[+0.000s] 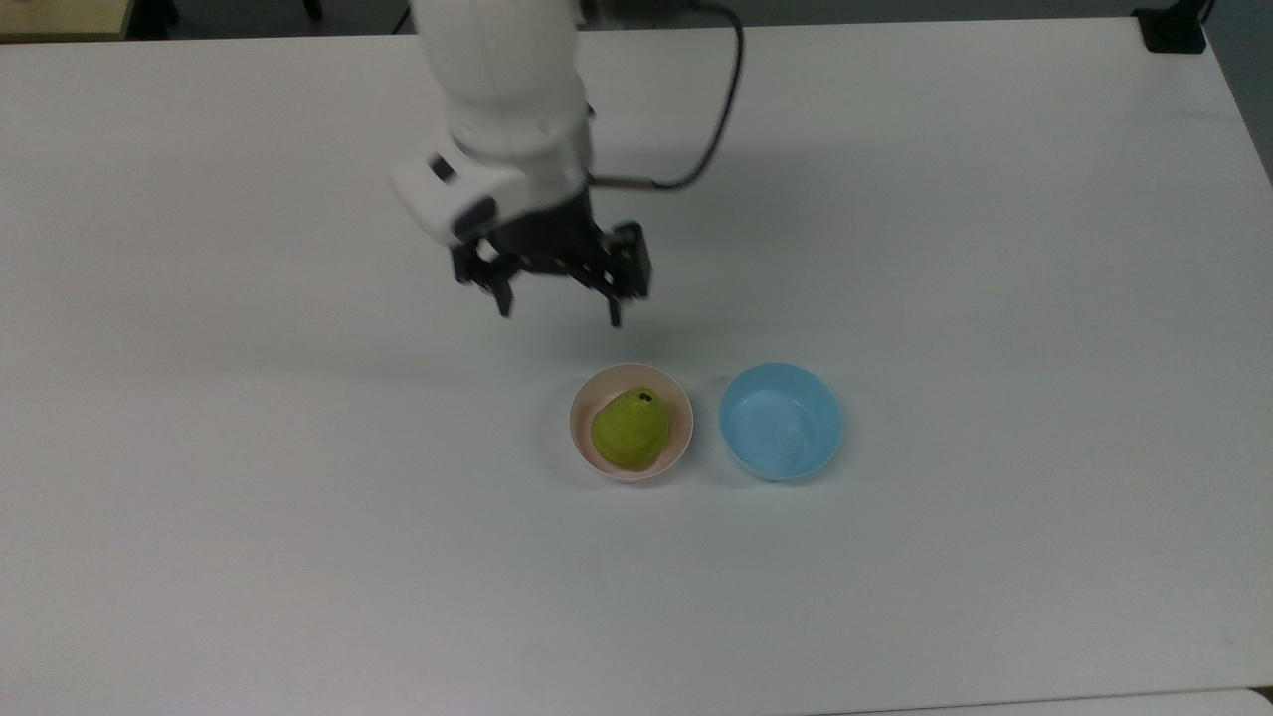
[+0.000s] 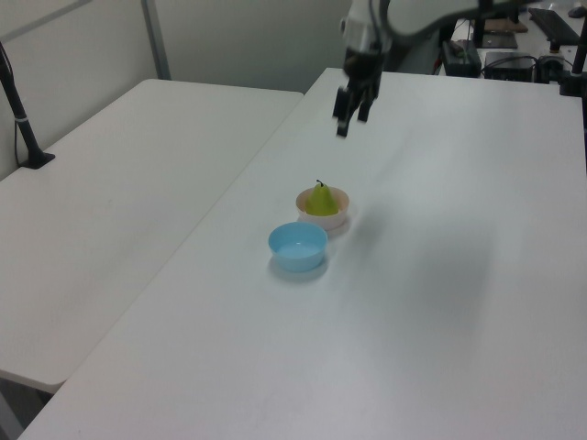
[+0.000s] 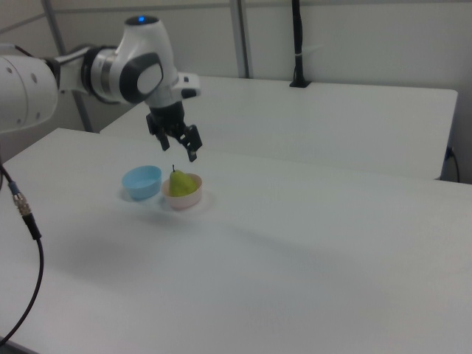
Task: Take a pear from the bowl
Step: 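Move the open gripper over the pink bowl holding the green pear, then lower the gripper onto the green pear and close on it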
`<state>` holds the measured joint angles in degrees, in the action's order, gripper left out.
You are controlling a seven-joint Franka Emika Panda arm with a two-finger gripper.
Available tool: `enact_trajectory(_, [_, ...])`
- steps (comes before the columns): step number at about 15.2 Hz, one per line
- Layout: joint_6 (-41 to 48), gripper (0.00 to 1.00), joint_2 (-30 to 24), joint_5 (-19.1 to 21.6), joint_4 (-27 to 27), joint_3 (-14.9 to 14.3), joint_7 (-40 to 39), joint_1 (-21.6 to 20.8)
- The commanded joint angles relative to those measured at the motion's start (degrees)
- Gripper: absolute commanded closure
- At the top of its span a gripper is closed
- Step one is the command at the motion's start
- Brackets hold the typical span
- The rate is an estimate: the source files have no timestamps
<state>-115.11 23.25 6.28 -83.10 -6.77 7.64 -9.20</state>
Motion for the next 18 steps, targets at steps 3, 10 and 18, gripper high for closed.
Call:
enact_trajectory(3, [-7.49, 0.0, 7.93, -0.56, 1.27, -0.62, 3.42, -5.38])
enact_trajectory(10, [-11.45, 0.09, 13.39, -5.83, 1.8, -0.62, 4.66, -5.83])
enact_trajectory(18, [-11.9, 0.56, 13.57, -6.98, 1.8, -0.62, 6.33, -6.01])
